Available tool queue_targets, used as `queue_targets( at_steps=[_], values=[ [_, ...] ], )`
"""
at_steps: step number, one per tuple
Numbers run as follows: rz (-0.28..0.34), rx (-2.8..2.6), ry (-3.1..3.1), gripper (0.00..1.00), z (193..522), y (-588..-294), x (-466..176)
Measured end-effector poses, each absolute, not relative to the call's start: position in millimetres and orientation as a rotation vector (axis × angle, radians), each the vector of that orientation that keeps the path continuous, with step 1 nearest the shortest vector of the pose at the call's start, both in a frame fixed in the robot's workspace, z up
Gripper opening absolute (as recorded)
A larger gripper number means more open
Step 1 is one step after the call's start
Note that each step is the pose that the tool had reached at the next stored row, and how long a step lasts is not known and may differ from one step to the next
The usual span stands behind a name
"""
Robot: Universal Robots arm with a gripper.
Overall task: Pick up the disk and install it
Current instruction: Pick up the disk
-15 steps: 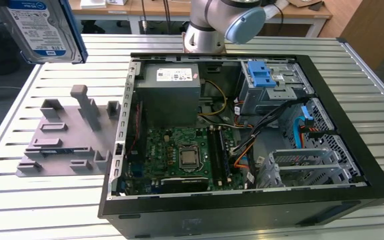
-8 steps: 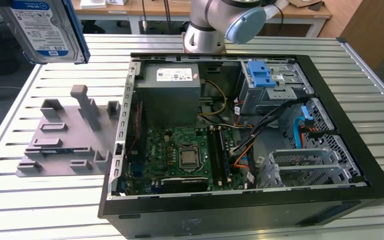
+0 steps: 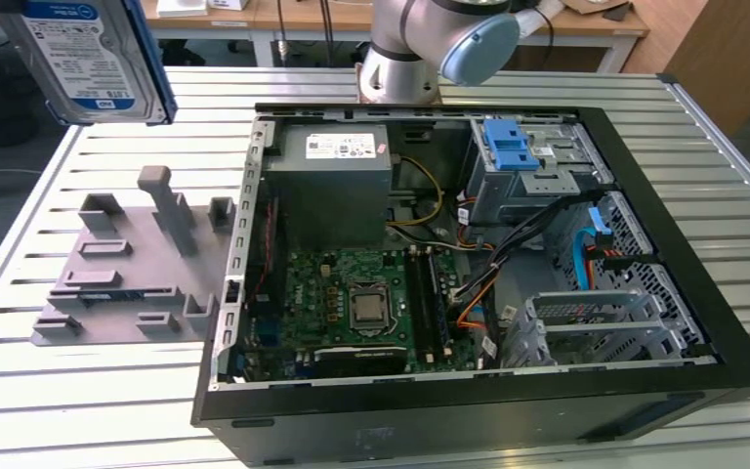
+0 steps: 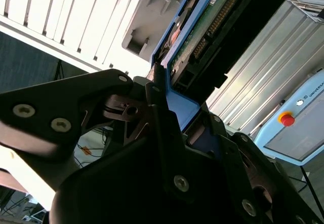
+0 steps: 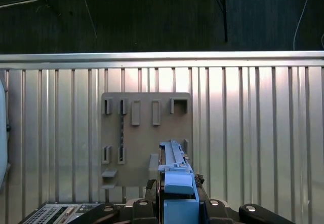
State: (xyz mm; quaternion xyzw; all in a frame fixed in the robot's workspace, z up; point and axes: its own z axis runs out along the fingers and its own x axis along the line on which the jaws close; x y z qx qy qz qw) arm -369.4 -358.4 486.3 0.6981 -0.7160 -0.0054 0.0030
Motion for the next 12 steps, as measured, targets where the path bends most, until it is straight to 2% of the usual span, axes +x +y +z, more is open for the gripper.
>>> queue_targets(
  at_steps=[12],
  values=[
    [-0.017, 2.189, -2.245, 0.36, 486.3, -364.4, -362.0]
  ],
)
